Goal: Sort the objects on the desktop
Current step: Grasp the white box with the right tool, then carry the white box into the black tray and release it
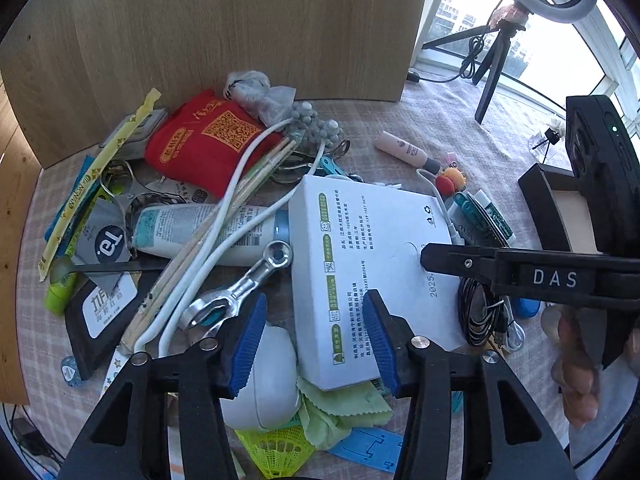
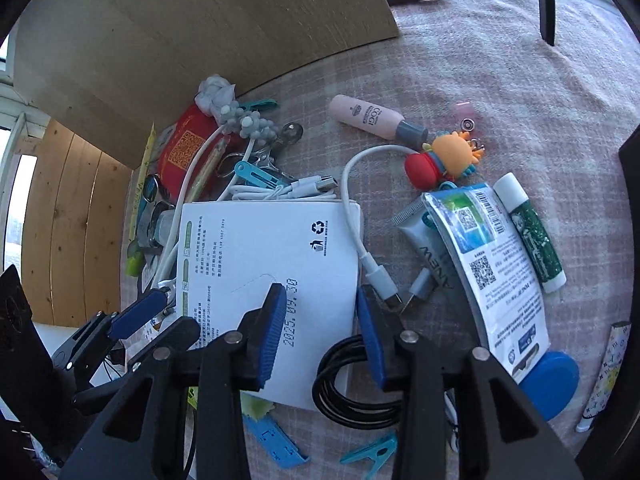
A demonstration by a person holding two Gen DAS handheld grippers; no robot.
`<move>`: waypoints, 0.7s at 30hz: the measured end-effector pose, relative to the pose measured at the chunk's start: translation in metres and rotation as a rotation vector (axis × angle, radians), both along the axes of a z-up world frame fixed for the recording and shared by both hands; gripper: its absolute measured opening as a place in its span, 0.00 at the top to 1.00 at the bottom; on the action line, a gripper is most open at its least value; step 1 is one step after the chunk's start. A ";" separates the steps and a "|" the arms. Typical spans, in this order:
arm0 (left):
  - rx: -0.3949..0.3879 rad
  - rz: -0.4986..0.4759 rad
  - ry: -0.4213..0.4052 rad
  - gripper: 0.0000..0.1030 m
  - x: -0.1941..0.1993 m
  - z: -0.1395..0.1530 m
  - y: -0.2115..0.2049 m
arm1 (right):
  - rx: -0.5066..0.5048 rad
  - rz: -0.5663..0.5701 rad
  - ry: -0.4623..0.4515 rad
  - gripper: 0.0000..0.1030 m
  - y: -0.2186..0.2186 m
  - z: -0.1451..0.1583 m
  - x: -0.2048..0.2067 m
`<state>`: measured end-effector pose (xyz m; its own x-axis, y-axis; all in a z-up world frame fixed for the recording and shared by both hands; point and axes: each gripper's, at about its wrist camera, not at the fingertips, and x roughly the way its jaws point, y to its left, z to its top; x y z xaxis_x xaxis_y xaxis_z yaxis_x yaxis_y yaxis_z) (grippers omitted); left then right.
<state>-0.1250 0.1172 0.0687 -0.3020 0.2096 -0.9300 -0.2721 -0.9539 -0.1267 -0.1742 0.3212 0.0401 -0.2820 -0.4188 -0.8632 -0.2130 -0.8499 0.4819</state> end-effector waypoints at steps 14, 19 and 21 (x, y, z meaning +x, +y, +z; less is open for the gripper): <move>0.077 0.069 0.051 0.63 0.014 0.026 -0.011 | -0.021 -0.019 0.070 0.56 -0.014 0.032 0.014; 0.108 0.109 0.105 0.63 0.027 0.055 -0.022 | -0.027 0.009 0.122 0.56 -0.012 0.062 0.030; 0.125 0.121 0.115 0.63 0.034 0.065 -0.023 | -0.019 0.023 0.141 0.56 -0.012 0.076 0.038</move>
<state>-0.0912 0.0941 0.1339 -0.4344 0.2767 -0.8572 -0.1760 -0.9594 -0.2205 -0.1360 0.3090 0.1158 -0.3899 -0.4425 -0.8075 -0.1230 -0.8441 0.5219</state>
